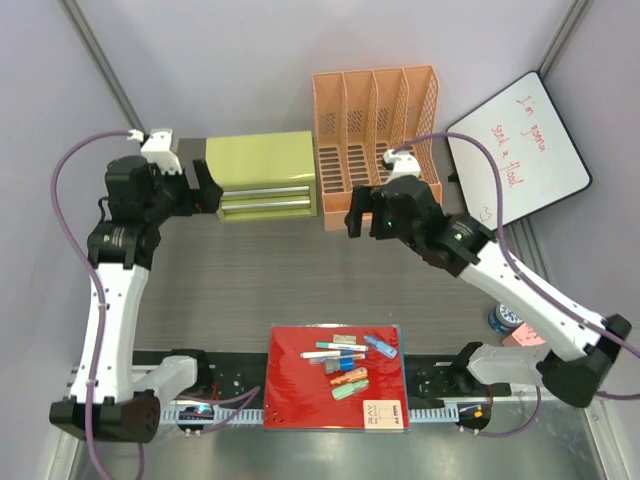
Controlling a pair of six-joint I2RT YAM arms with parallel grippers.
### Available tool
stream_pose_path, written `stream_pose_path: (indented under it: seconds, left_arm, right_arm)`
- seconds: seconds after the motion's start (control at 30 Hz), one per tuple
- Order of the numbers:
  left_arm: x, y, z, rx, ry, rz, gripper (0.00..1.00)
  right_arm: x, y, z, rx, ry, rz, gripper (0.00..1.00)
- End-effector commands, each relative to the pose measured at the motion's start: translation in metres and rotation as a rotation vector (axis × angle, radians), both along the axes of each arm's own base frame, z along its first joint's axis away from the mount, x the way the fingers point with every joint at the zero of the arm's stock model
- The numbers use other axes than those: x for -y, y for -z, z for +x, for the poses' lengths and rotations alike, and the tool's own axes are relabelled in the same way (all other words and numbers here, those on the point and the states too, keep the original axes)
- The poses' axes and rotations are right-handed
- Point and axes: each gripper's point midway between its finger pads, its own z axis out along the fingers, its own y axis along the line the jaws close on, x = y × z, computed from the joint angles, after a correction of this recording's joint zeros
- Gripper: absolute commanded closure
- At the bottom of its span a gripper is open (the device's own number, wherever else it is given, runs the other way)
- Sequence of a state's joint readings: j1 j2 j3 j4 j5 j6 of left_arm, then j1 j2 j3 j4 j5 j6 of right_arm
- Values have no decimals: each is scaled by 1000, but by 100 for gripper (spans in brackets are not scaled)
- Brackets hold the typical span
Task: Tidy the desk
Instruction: Move the storage box to the center of the board.
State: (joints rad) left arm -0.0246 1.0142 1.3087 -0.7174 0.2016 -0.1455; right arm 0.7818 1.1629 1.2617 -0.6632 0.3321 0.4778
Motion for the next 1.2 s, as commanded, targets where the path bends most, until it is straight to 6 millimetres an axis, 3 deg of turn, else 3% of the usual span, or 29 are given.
stream_pose_path:
  seconds: [0.0,0.07,0.1,0.13,0.17,0.2,0.23,0.27,0.3,0.33,0.37,0.4,0.5,0.57,0.6,0.63,0.77,0.8,0.87,0.9,1.0,1.07,1.17]
  left_arm:
    - [-3,-52,52,166,-60,-53,3]
    - [-7,-58,71,196,-88,-61,2]
    - [-7,-64,85,228,-103,-82,1]
    - [-7,-61,102,228,-109,-87,1]
    - [-8,-59,113,231,-122,-94,1]
    - [-9,-64,125,258,-130,-107,1]
    - [-8,-54,144,235,-144,-126,1]
    - [-11,-51,154,229,-166,-135,1]
    - [-11,-50,163,226,-173,-140,1]
    - [-12,-40,183,202,-186,-143,3]
    - [-14,-39,192,203,-198,-140,3]
    - [-15,-32,202,194,-203,-128,4]
    - [-22,-21,238,201,-217,-79,4]
    - [-29,-15,265,199,-239,-94,4]
    - [-28,-16,273,204,-236,-114,5]
    - [-47,-12,283,205,-262,-135,5]
    - [-64,-14,319,253,-282,-229,6]
    - [-66,-11,331,260,-283,-234,6]
    - [-67,-8,342,263,-273,-241,6]
    - [-66,-4,346,256,-265,-239,6]
    - [-63,11,361,244,-244,-248,6]
    - [-61,30,368,217,-238,-254,7]
    - [-52,57,375,174,-212,-250,8]
  right_arm:
    - [-41,-56,33,129,-74,77,0]
    - [-63,-54,53,138,-105,50,0]
    - [-72,-76,60,179,-117,77,0]
    - [-87,-62,76,167,-135,34,0]
    - [-95,-65,84,176,-146,26,0]
    - [-105,-88,95,223,-152,44,0]
    - [-111,-89,103,233,-156,22,0]
    - [-125,-68,121,210,-158,-25,0]
    - [-129,-90,133,252,-156,2,0]
    - [-134,-92,142,263,-157,10,0]
    - [-145,-71,159,240,-163,-11,0]
    - [-148,-90,170,279,-161,27,0]
    - [-165,-80,208,303,-155,48,0]
    - [-165,-94,229,344,-149,103,0]
    - [-170,-74,242,317,-146,113,0]
    - [-169,-78,251,338,-148,144,0]
    - [-169,-70,265,343,-158,199,0]
    - [-169,-57,265,324,-158,183,0]
    - [-165,-55,266,328,-150,171,0]
    - [-164,-43,267,308,-147,157,0]
    - [-160,-27,265,274,-138,142,0]
    - [-157,-25,263,260,-131,149,0]
    - [-157,-4,254,208,-137,149,0]
